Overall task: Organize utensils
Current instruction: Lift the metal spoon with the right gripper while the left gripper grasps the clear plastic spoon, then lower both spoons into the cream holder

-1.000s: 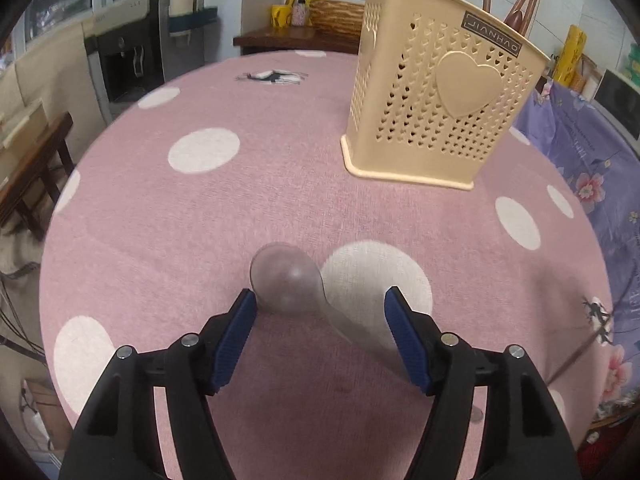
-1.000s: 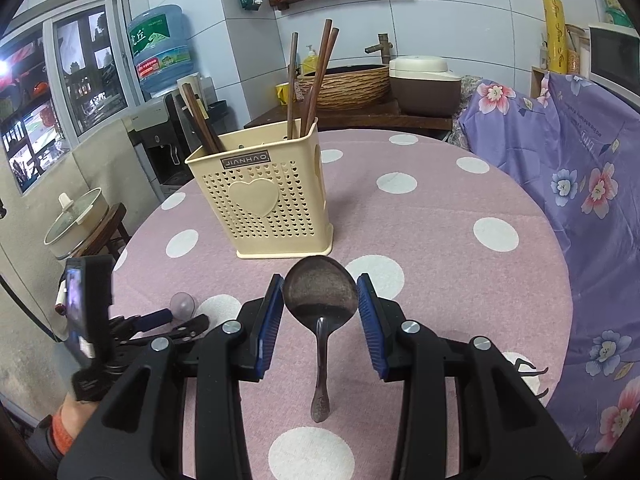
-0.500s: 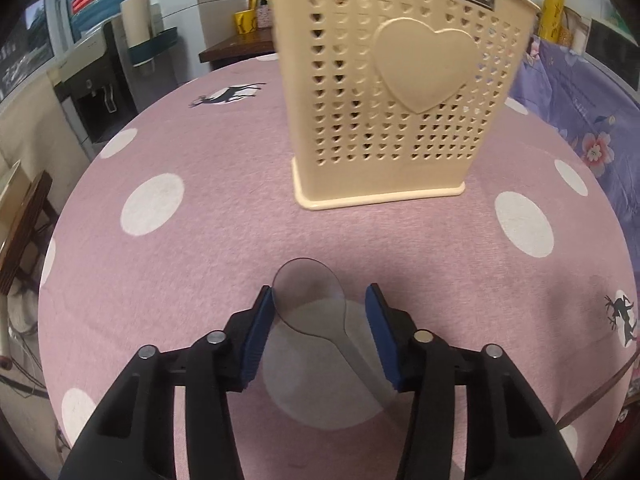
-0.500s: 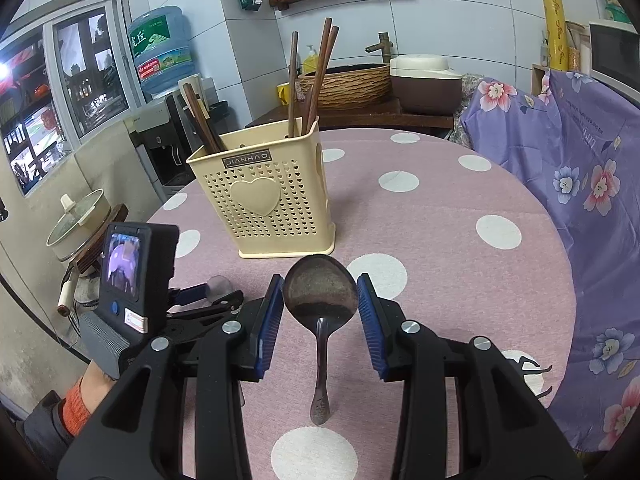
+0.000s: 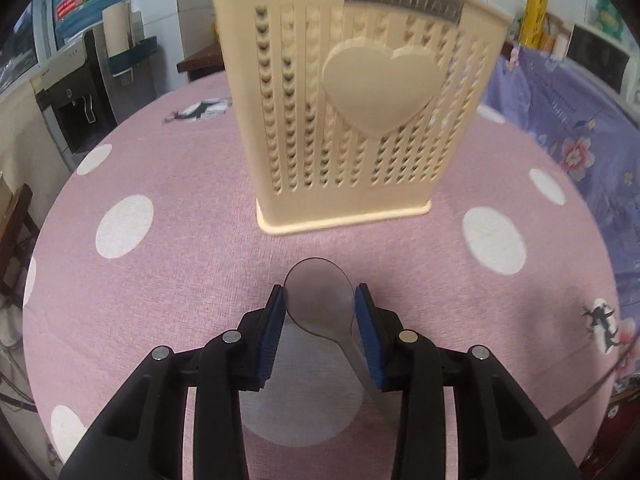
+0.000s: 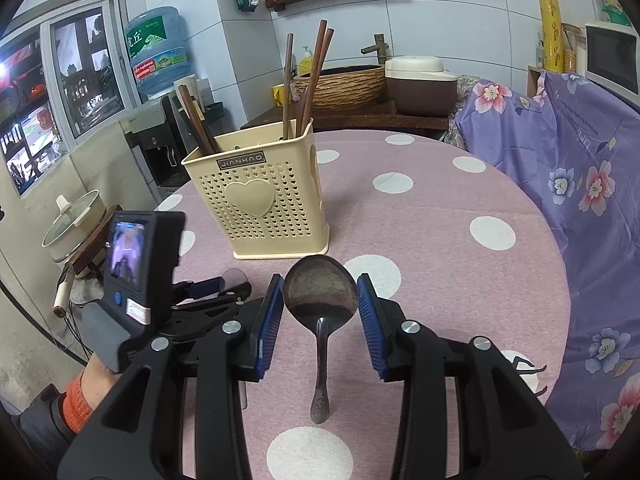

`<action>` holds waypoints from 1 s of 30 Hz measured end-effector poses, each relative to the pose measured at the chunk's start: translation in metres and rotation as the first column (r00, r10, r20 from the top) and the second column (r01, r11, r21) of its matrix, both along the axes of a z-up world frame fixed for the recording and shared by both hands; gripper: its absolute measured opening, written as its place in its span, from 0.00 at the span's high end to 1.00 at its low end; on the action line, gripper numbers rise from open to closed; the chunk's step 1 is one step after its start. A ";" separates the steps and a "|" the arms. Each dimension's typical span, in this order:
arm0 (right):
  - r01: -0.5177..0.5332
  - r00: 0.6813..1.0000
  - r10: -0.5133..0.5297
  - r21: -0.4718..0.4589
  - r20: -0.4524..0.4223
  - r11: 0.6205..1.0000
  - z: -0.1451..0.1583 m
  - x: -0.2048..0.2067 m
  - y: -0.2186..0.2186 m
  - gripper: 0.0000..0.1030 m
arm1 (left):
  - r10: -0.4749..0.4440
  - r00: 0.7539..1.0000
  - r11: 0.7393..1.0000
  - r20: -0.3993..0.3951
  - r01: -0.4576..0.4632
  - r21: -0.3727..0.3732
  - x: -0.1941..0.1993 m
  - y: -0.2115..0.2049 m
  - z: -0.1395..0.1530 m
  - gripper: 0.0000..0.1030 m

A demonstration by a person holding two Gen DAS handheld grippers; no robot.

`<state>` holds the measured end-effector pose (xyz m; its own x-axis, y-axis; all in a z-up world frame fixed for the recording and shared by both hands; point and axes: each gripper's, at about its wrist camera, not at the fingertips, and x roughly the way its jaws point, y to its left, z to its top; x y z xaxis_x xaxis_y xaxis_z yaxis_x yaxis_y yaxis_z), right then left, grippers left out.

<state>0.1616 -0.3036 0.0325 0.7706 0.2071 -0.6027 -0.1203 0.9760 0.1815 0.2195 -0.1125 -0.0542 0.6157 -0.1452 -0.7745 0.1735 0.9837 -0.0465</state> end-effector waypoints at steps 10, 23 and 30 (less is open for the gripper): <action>0.009 1.000 -0.009 -0.001 0.010 1.000 0.002 -0.001 0.001 0.63 | 0.015 0.955 0.998 0.297 0.006 -0.070 -0.049 0.023 0.079 0.65; 0.006 1.000 -0.006 -0.023 0.017 1.000 0.001 0.000 0.010 0.63 | 0.030 0.958 0.995 0.284 -0.001 -0.102 -0.042 0.033 0.076 0.94; 0.008 1.000 -0.008 -0.021 0.017 1.000 0.001 0.001 0.009 0.63 | 0.018 0.955 0.993 0.298 0.017 -0.114 -0.047 0.032 0.077 0.94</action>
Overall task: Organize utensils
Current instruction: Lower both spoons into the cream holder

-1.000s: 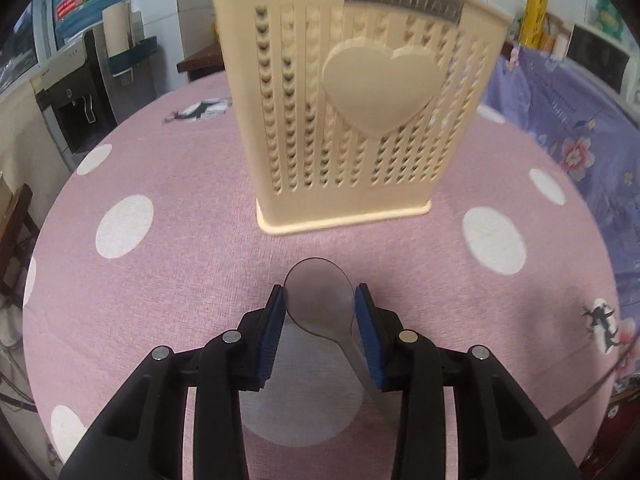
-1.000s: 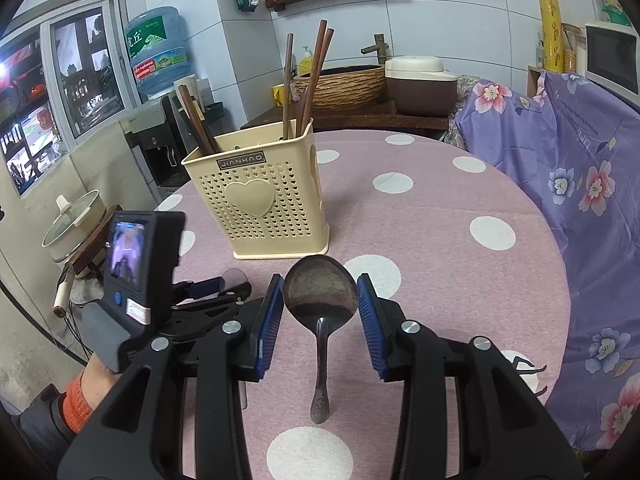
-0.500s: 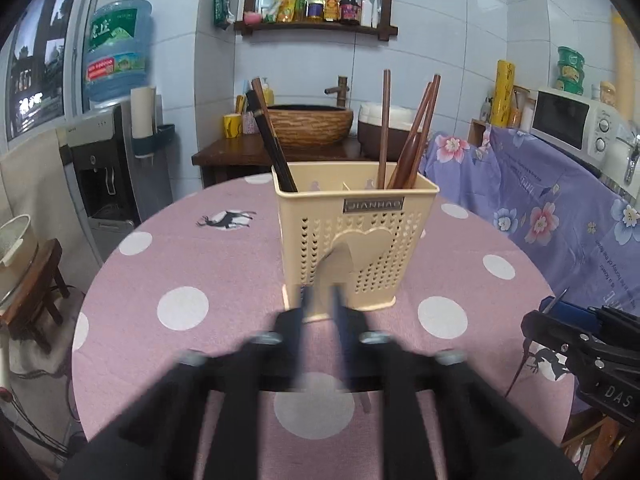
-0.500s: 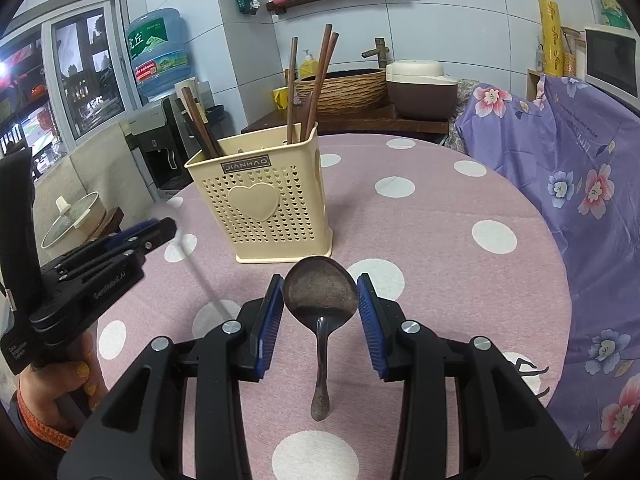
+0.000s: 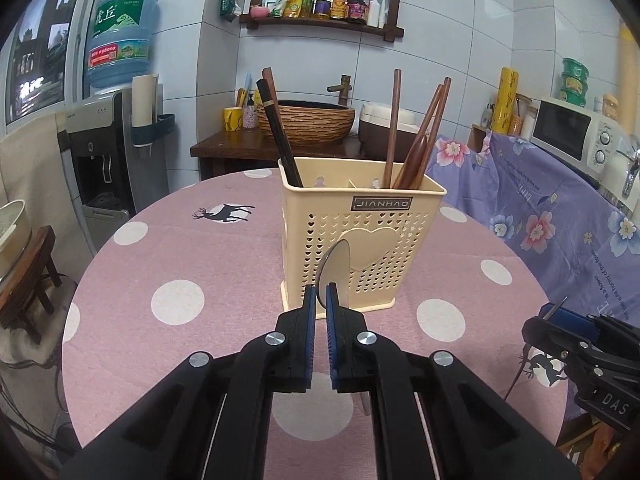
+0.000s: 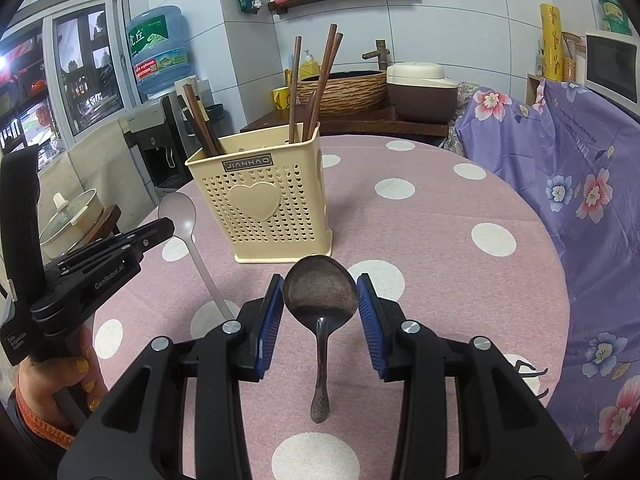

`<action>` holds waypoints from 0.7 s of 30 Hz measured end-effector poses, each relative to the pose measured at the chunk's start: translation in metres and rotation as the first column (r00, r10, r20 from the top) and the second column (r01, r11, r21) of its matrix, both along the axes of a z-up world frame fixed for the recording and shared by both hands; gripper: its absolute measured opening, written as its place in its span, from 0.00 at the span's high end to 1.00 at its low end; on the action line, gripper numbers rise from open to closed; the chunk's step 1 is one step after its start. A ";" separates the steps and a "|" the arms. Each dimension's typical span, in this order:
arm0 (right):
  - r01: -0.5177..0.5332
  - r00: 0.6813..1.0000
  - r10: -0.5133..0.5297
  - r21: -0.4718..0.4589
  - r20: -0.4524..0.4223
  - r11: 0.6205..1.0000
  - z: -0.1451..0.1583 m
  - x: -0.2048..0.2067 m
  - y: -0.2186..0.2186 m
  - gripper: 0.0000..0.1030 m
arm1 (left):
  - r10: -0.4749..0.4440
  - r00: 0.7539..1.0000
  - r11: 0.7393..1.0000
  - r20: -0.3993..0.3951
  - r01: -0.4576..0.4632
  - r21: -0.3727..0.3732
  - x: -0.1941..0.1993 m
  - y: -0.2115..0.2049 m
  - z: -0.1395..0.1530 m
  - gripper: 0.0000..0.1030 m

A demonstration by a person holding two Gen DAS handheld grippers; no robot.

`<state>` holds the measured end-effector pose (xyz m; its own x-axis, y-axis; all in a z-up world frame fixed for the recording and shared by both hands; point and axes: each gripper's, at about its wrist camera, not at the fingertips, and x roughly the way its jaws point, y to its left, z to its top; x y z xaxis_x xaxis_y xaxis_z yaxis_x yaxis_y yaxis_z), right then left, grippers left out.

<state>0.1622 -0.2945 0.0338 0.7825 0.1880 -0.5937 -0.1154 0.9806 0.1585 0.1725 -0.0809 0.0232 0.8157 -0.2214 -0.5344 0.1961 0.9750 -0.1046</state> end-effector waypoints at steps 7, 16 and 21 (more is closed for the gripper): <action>0.000 1.000 0.000 0.003 0.009 1.000 0.001 -0.001 -0.001 0.63 | -0.009 1.000 1.000 0.022 0.009 -0.008 -0.005 0.000 0.006 0.96; -0.016 0.999 0.016 0.009 0.029 1.000 0.005 -0.001 0.001 0.63 | -0.003 0.999 0.999 0.036 0.004 -0.032 -0.005 0.007 0.013 0.96; -0.062 0.997 0.060 0.043 0.048 0.997 0.019 0.003 0.004 0.63 | -0.018 0.999 0.996 0.041 0.022 -0.086 -0.006 0.016 0.027 0.96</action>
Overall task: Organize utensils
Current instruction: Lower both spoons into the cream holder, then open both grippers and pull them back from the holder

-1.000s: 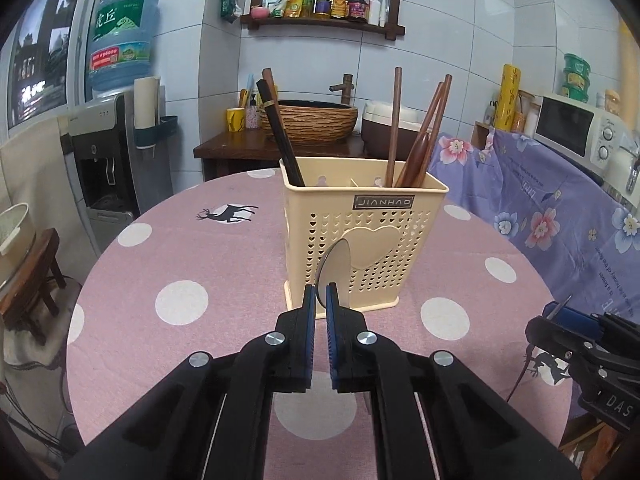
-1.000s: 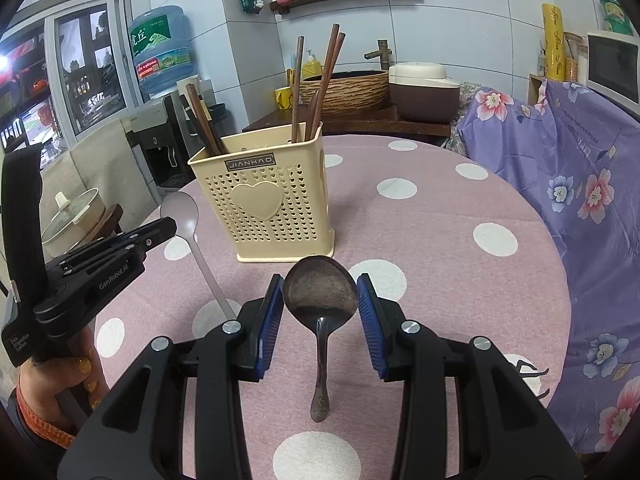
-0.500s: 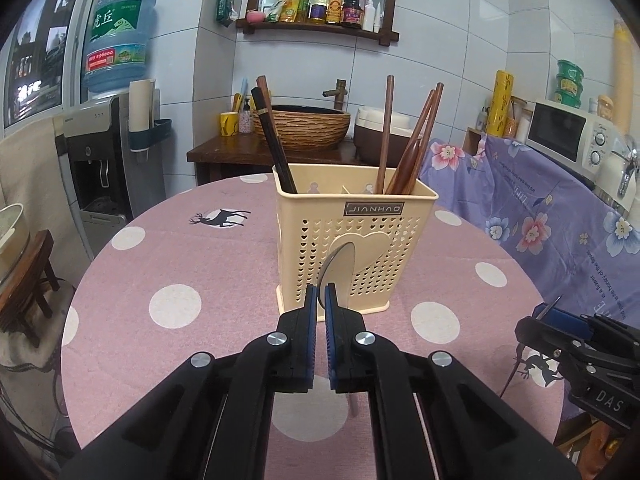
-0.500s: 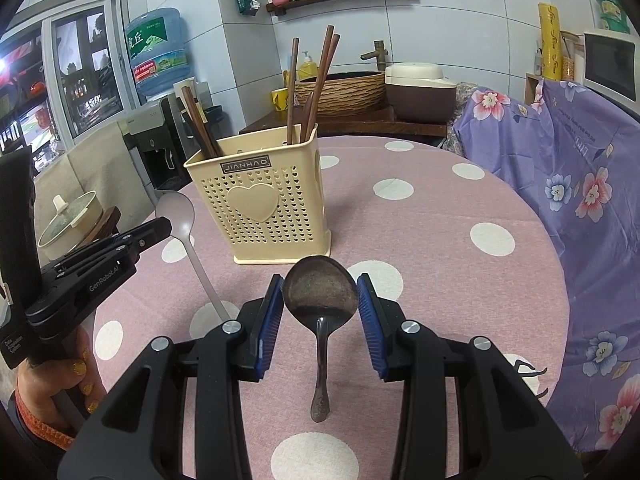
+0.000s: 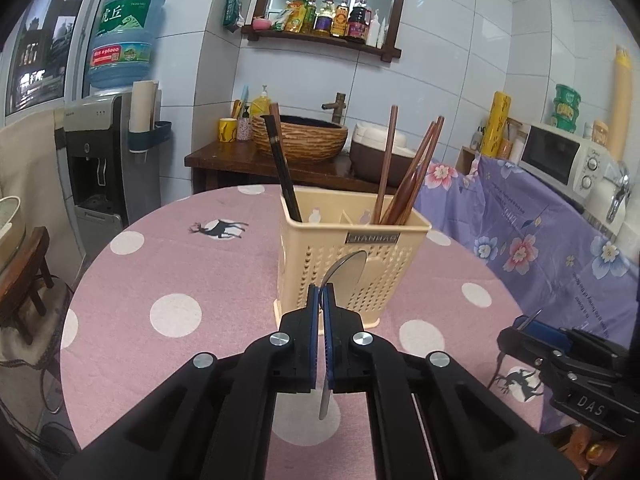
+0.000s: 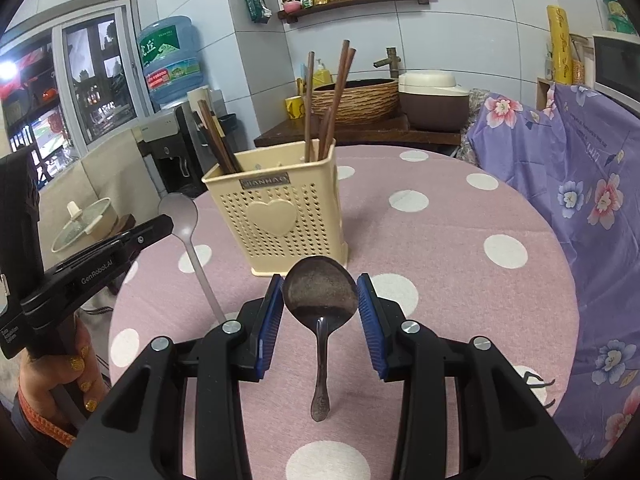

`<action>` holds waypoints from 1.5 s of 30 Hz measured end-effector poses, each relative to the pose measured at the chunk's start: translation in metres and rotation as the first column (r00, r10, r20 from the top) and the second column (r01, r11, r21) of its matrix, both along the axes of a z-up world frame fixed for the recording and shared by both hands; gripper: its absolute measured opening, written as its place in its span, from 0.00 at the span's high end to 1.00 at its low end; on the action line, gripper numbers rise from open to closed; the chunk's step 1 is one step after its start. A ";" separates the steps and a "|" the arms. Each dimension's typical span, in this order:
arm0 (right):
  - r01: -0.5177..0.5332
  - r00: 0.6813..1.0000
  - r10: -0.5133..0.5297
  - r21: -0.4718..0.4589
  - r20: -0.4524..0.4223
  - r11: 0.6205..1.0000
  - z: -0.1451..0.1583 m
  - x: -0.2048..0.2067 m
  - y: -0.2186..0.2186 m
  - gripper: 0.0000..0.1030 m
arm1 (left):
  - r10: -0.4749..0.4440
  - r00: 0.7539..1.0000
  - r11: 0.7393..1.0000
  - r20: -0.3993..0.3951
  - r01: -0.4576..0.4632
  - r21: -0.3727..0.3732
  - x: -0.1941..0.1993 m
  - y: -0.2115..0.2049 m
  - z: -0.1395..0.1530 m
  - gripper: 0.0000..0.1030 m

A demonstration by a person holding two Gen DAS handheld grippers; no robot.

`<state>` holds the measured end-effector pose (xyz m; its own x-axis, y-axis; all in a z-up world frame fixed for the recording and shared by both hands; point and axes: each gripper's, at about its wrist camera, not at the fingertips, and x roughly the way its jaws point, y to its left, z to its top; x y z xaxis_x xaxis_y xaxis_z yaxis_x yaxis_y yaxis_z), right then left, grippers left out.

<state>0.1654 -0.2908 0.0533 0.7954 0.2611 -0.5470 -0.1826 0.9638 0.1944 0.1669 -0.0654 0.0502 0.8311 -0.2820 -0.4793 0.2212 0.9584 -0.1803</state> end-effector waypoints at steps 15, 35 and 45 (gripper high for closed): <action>0.016 0.941 -0.011 -0.012 0.337 1.000 0.150 0.073 0.038 0.63 | 0.060 0.975 0.992 0.214 -0.035 -0.122 0.058 0.012 0.132 0.96; 0.085 0.982 -0.062 -0.125 0.180 0.989 0.015 0.121 0.061 0.63 | 0.061 0.996 0.997 0.068 -0.058 -0.054 0.079 0.002 0.011 0.96; 0.087 0.974 -0.059 -0.121 0.217 0.989 0.015 0.099 0.056 0.40 | 0.061 0.997 0.997 0.057 -0.058 -0.045 0.066 0.009 0.008 0.84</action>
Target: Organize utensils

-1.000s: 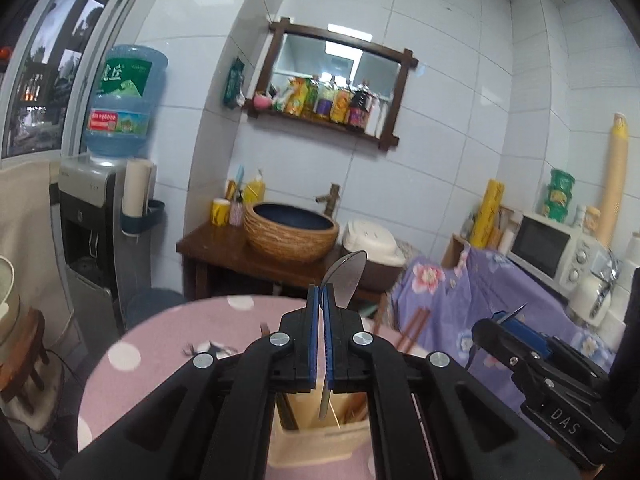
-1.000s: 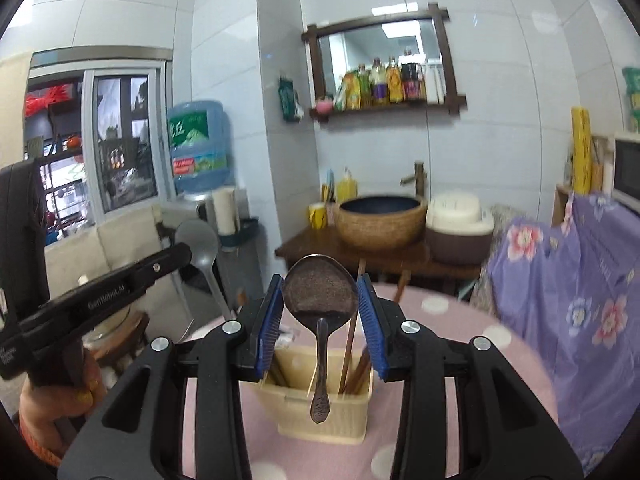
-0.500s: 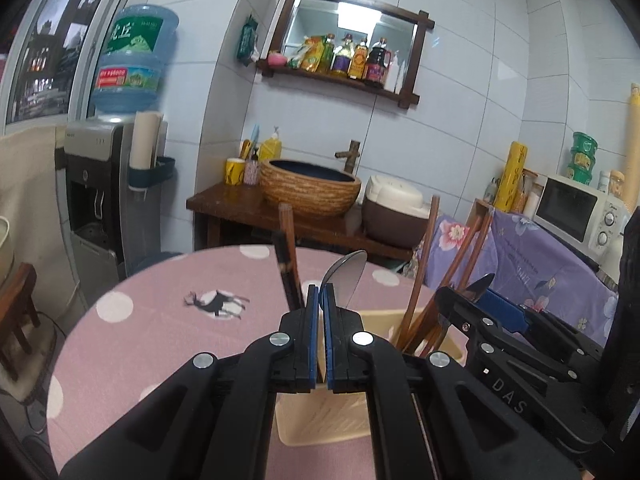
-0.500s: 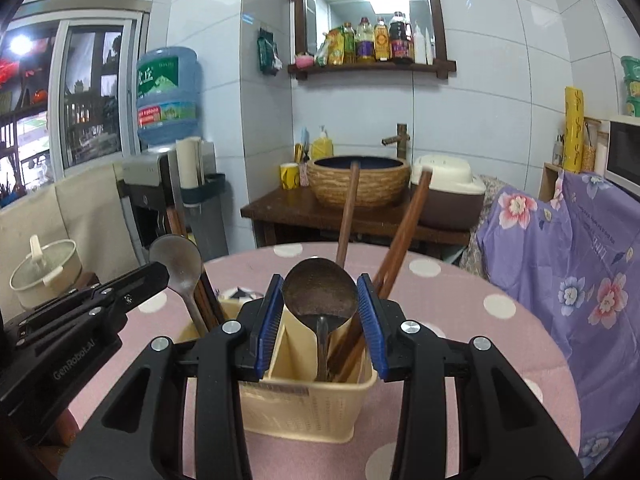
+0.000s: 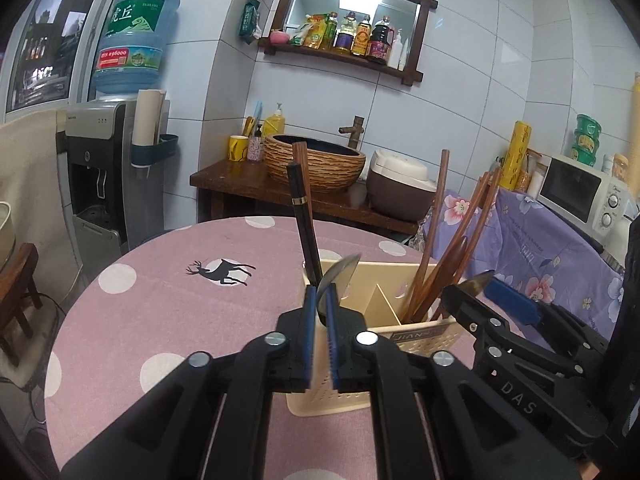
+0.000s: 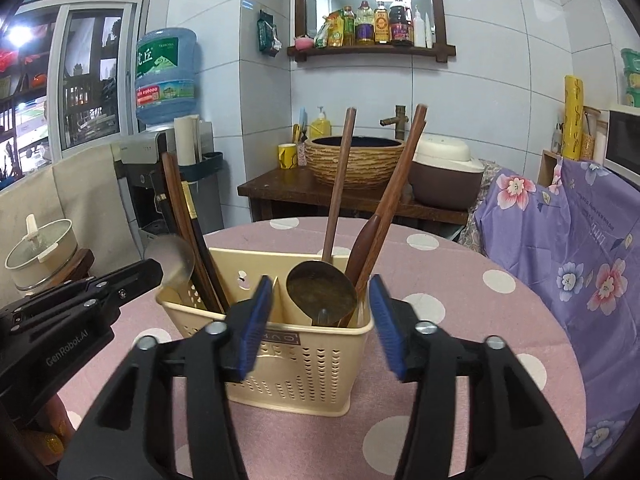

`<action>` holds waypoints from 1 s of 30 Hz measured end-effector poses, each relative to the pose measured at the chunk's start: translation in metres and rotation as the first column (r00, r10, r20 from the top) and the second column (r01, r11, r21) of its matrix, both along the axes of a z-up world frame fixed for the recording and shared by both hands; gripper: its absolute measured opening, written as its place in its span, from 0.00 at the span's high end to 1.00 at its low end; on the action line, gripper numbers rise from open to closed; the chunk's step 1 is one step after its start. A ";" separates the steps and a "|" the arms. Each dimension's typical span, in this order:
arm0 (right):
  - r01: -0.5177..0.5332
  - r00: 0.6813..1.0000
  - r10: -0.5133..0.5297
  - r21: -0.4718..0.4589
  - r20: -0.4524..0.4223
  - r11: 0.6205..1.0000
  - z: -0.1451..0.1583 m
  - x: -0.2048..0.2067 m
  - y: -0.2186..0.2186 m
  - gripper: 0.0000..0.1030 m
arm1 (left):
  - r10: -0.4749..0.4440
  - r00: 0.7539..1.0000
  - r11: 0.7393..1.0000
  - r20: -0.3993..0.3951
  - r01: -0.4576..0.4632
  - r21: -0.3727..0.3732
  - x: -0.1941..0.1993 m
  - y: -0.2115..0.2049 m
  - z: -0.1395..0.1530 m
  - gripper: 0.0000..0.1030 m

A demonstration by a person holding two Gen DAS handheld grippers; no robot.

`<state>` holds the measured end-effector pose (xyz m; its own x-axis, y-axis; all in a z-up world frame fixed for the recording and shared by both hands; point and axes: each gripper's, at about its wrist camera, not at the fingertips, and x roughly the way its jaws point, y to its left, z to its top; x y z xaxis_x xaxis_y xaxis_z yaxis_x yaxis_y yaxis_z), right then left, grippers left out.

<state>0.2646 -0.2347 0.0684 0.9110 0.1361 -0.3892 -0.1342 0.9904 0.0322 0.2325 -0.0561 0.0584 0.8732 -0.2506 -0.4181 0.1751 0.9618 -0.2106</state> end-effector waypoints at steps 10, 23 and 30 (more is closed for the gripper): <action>0.042 0.999 -0.041 -0.039 0.028 0.998 -0.014 -0.108 -0.024 0.06 | 0.025 0.992 0.997 0.124 -0.034 0.068 -0.104 0.030 -0.010 0.05; 0.140 0.988 -0.137 -0.037 0.072 0.990 -0.091 -0.257 -0.031 0.06 | 0.082 0.981 0.985 0.176 -0.107 0.134 -0.219 0.038 -0.076 0.05; 0.111 0.988 -0.111 0.012 0.104 0.994 -0.083 -0.278 -0.029 0.06 | 0.079 0.982 0.990 0.171 -0.097 0.098 -0.235 0.044 -0.078 0.05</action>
<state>-0.0131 -0.2632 -0.0150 0.9564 0.0339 -0.2902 -0.0262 0.9992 0.0302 -0.0026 -0.0118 -0.0192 0.9495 -0.1320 -0.2847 0.1129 0.9902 -0.0826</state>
